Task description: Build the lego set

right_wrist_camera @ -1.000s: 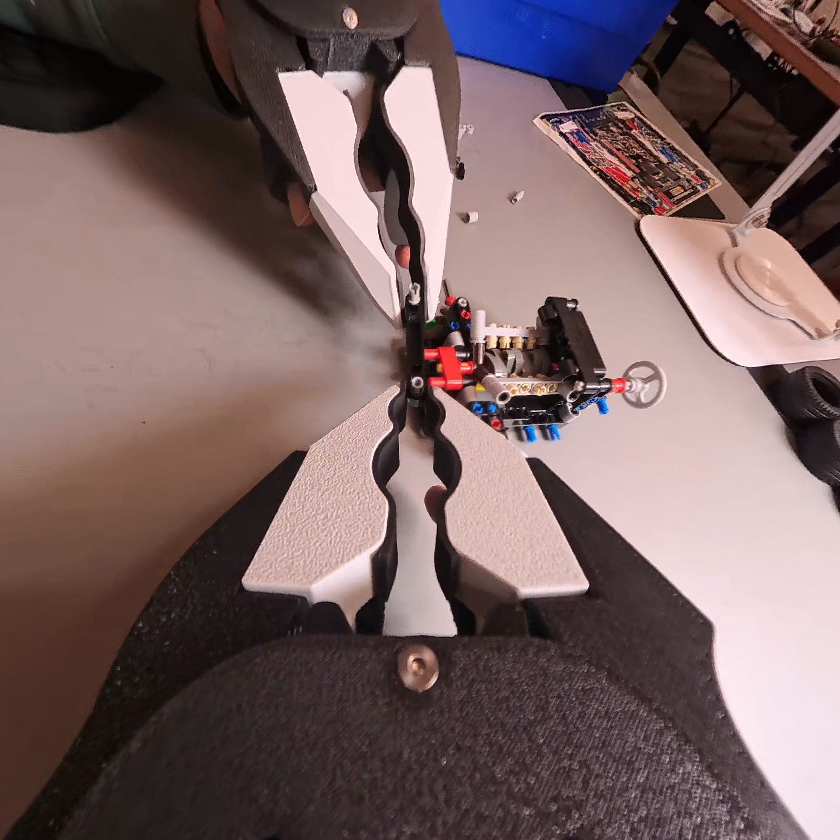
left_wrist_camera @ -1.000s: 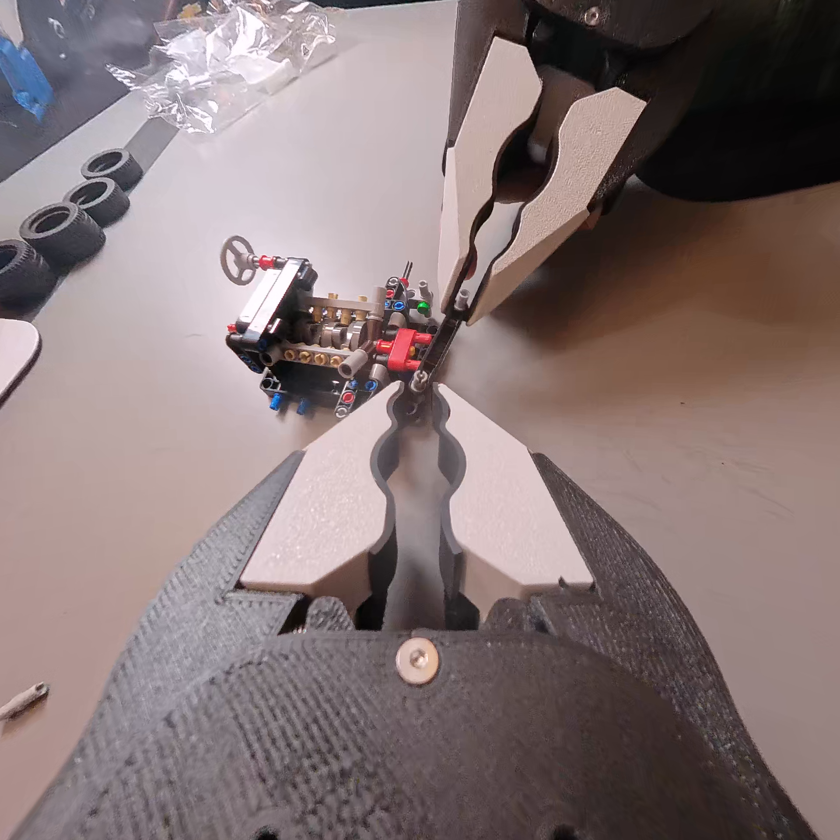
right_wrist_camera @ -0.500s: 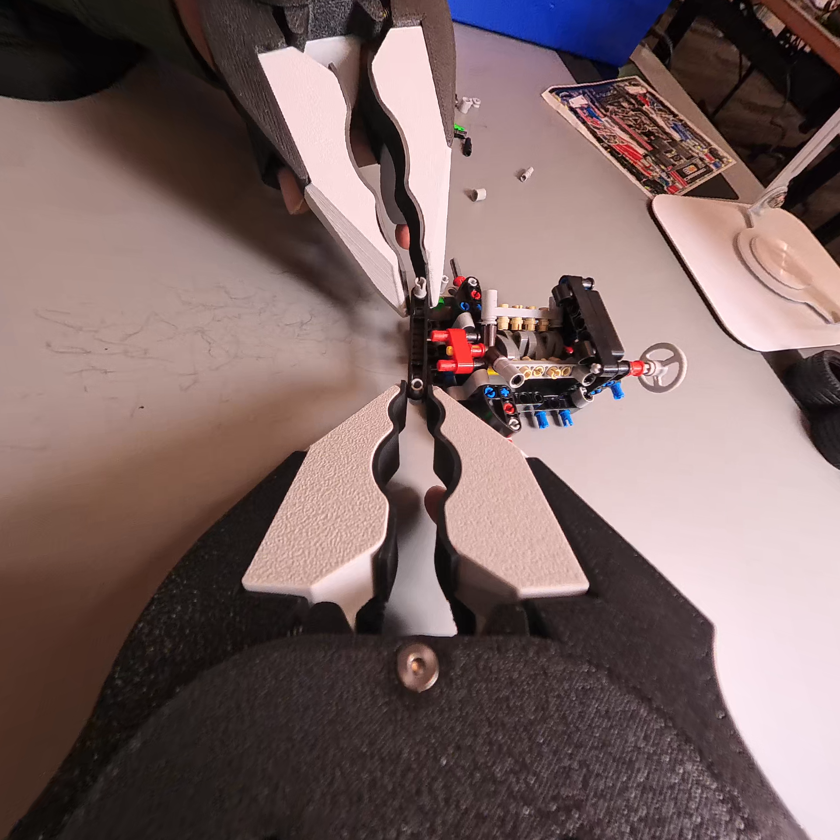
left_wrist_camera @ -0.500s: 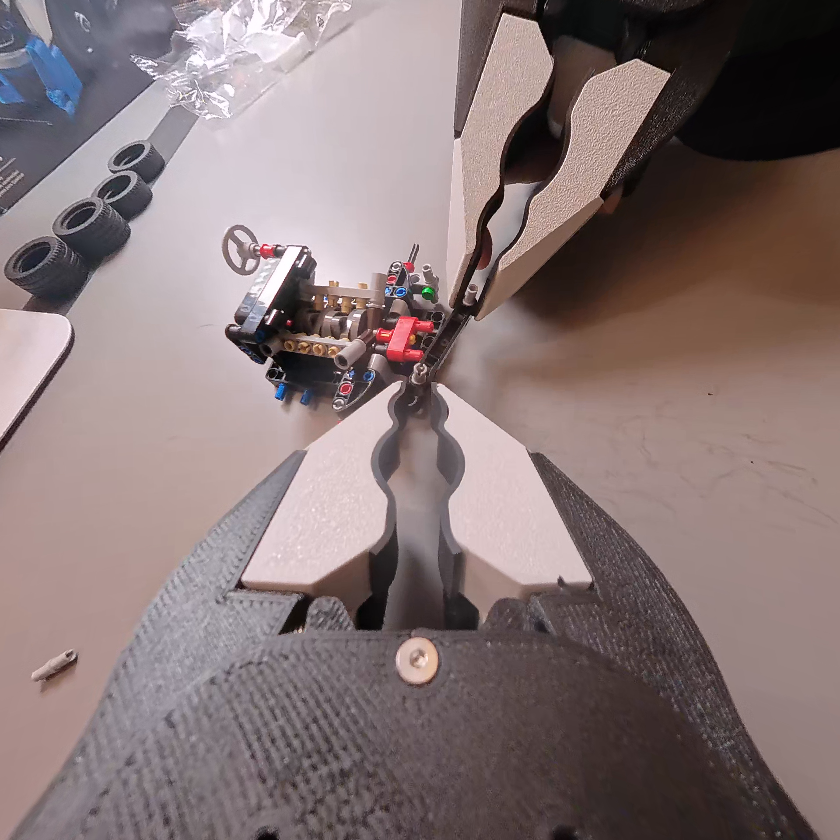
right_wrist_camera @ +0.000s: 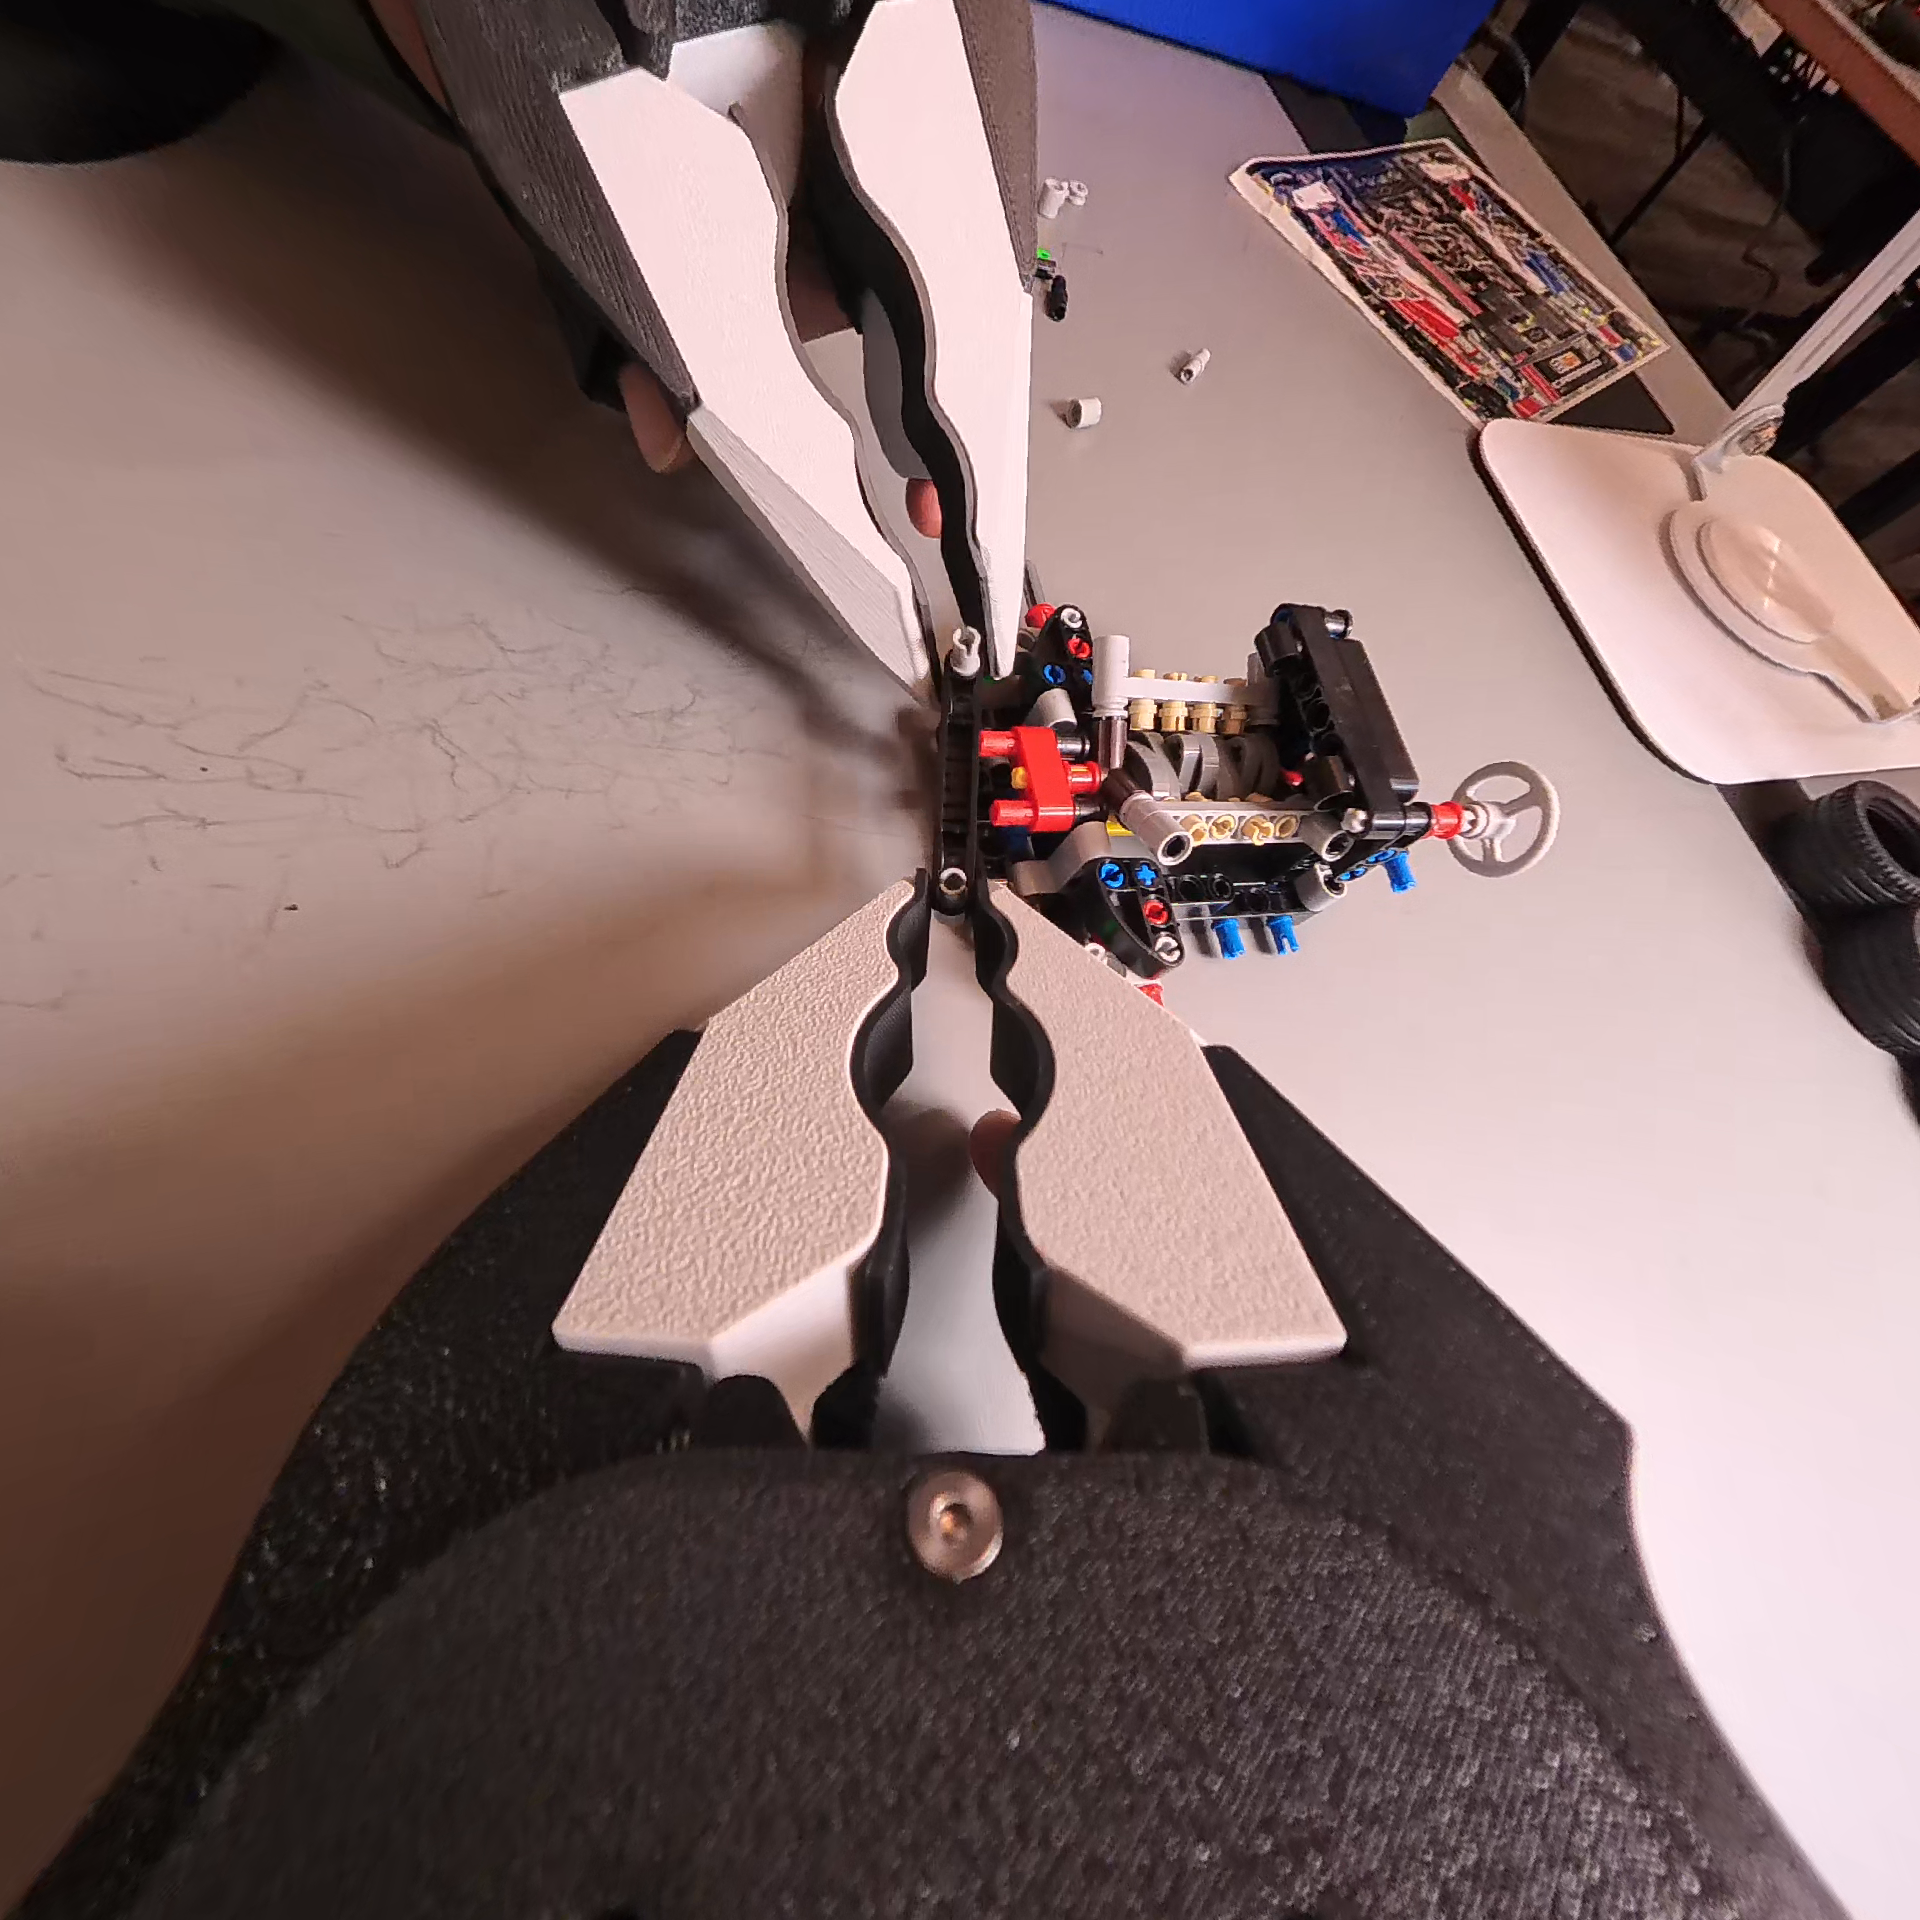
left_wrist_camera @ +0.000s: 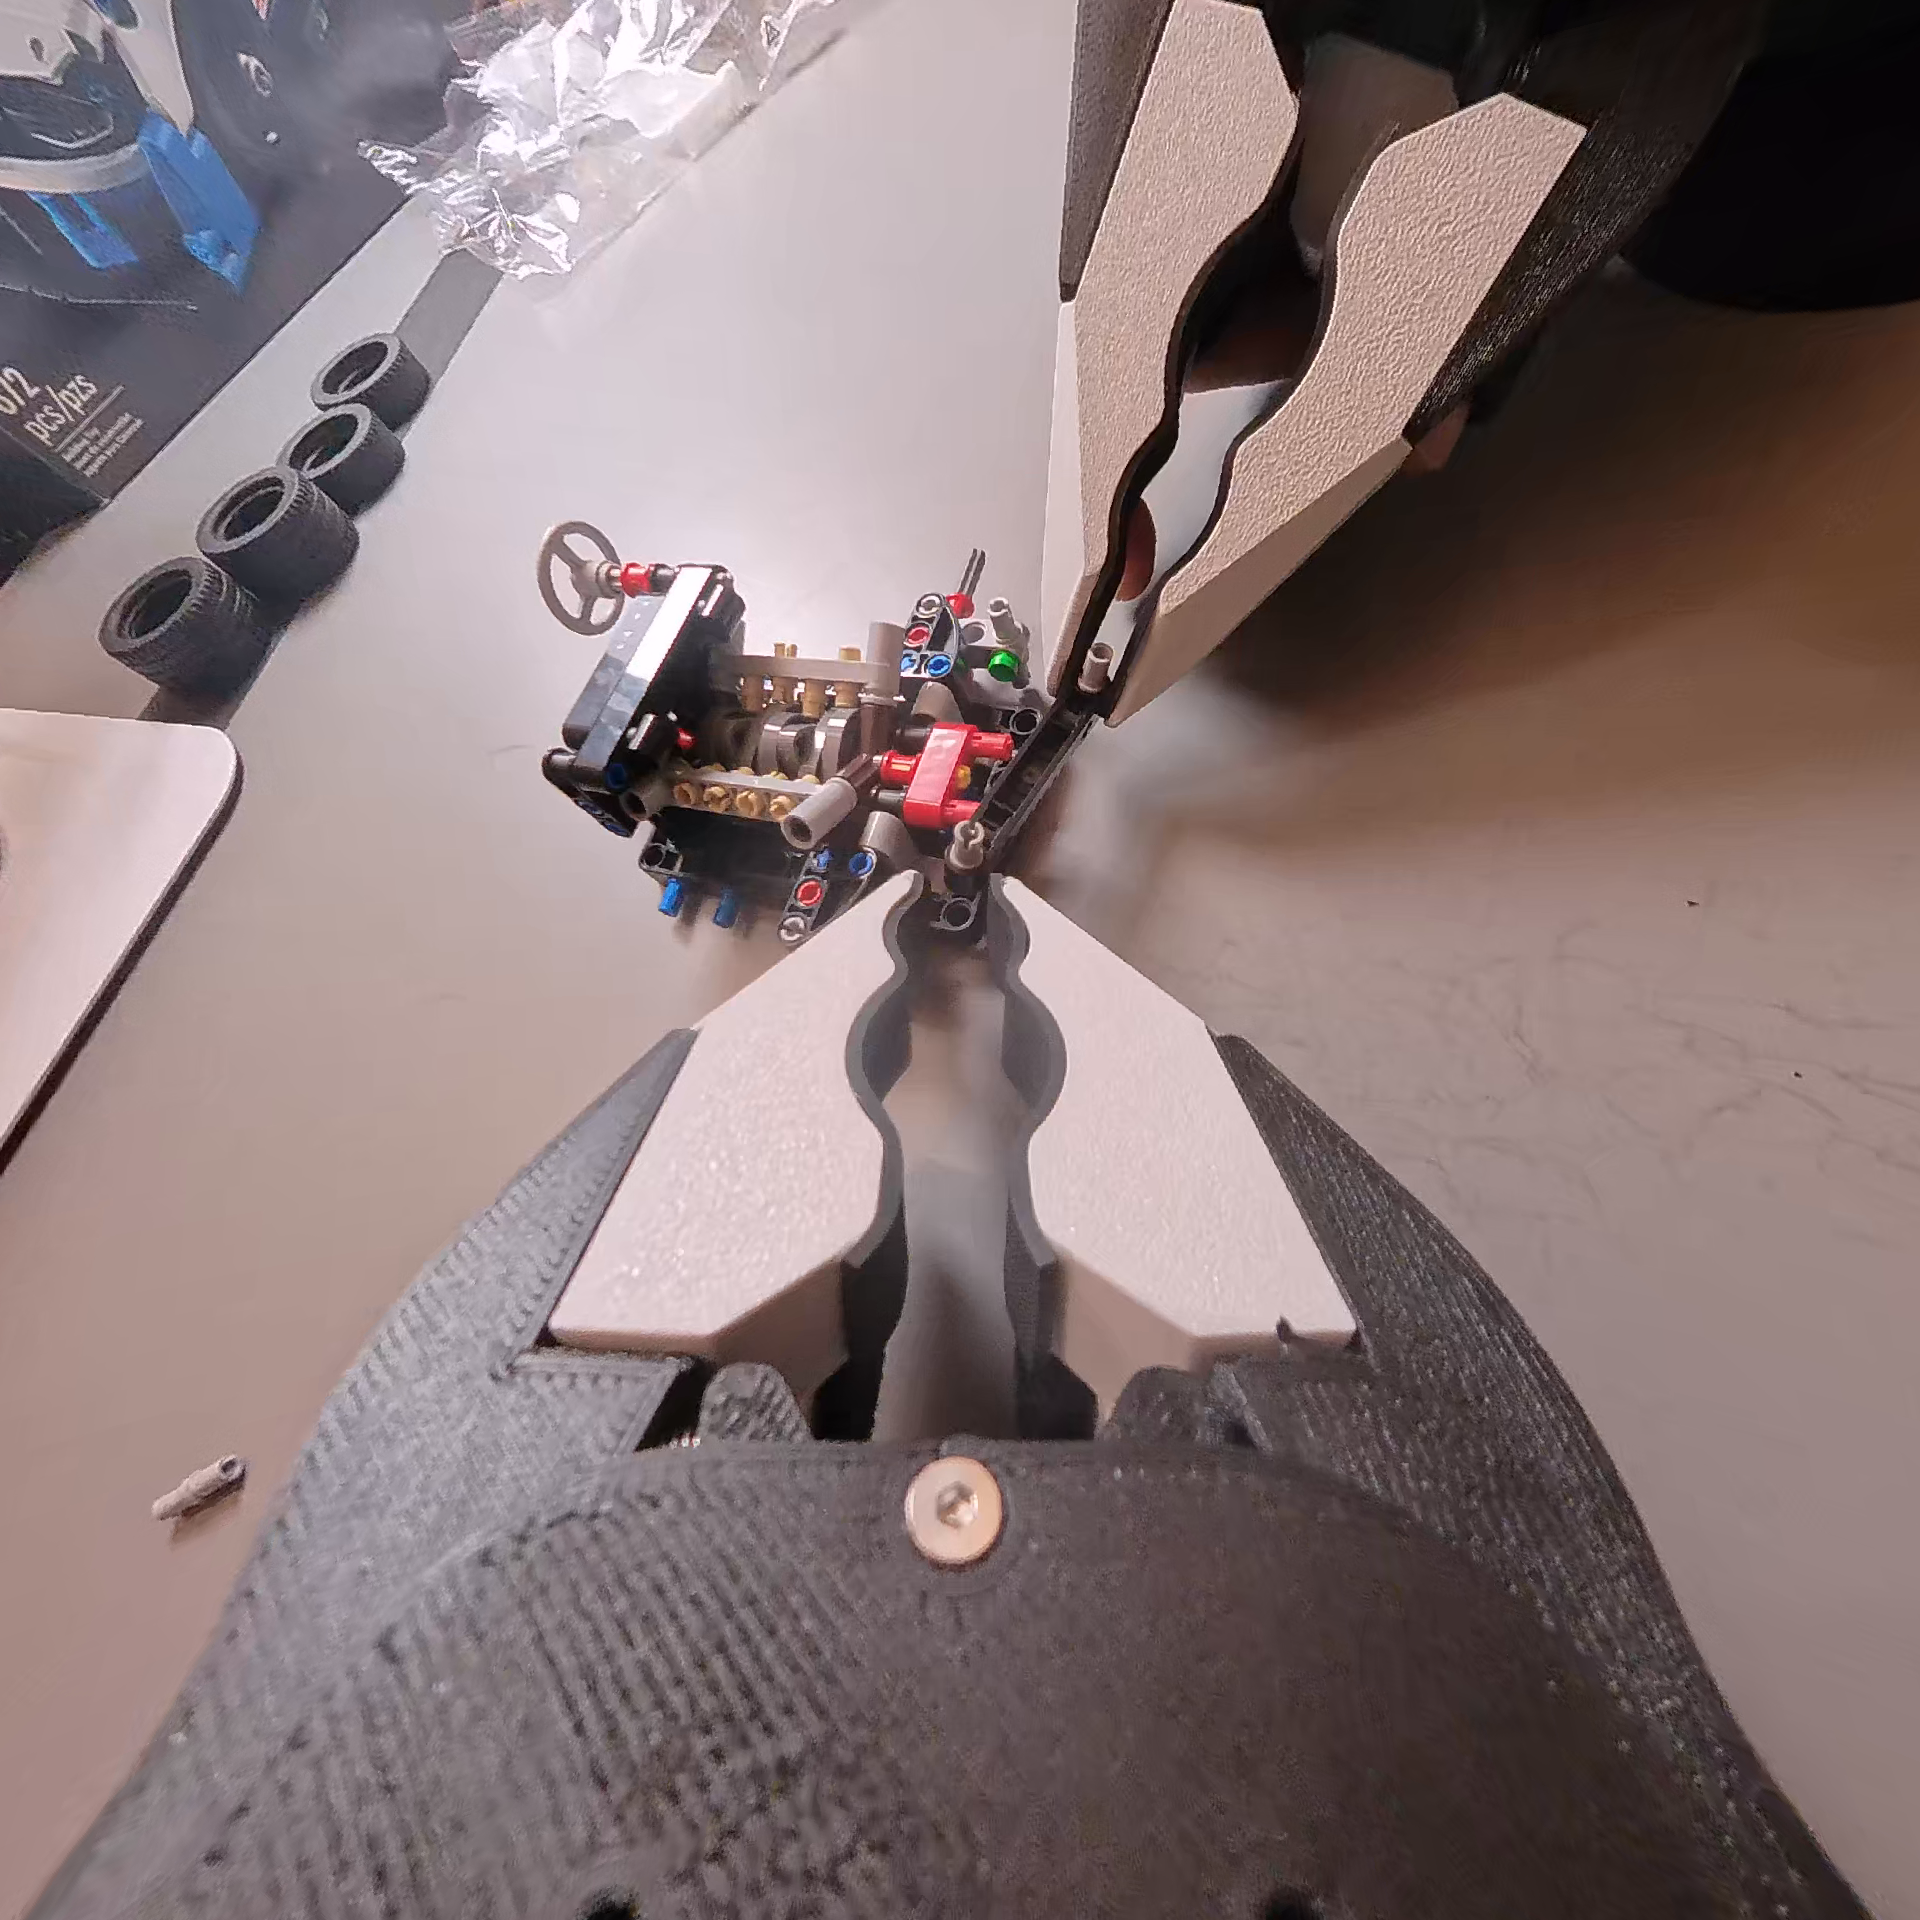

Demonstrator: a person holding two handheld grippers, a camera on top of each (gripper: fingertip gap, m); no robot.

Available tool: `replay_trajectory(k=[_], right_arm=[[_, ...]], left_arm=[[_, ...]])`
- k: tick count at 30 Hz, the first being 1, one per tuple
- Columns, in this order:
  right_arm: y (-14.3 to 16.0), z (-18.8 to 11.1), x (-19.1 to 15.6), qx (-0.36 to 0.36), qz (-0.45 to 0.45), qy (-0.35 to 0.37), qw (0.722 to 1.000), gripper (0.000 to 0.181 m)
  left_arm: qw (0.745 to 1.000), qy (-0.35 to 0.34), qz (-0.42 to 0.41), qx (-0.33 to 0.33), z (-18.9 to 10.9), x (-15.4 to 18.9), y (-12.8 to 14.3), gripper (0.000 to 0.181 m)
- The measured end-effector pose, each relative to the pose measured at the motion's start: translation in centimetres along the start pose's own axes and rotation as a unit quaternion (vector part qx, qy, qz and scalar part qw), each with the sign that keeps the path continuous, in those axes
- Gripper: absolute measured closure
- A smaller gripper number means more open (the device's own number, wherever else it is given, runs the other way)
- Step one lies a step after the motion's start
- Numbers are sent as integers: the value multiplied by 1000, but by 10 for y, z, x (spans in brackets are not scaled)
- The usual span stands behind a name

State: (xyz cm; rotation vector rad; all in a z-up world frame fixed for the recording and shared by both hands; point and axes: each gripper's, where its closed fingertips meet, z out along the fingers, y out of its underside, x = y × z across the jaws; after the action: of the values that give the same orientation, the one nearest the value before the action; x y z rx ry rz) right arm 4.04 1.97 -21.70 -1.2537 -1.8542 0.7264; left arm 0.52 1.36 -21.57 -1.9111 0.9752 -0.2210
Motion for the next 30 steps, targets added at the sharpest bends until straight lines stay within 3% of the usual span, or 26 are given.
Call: replay_trajectory(k=[12, 30], right_arm=[[3, 4, 1, -20, -12, 10, 1000, 174], [7, 7, 10, -83, -54, 56, 994, 174]], left_arm=[[998, -33, 52, -28, 1, 0, 4, 173], [997, -51, 37, -50, 3, -2, 8, 176]])
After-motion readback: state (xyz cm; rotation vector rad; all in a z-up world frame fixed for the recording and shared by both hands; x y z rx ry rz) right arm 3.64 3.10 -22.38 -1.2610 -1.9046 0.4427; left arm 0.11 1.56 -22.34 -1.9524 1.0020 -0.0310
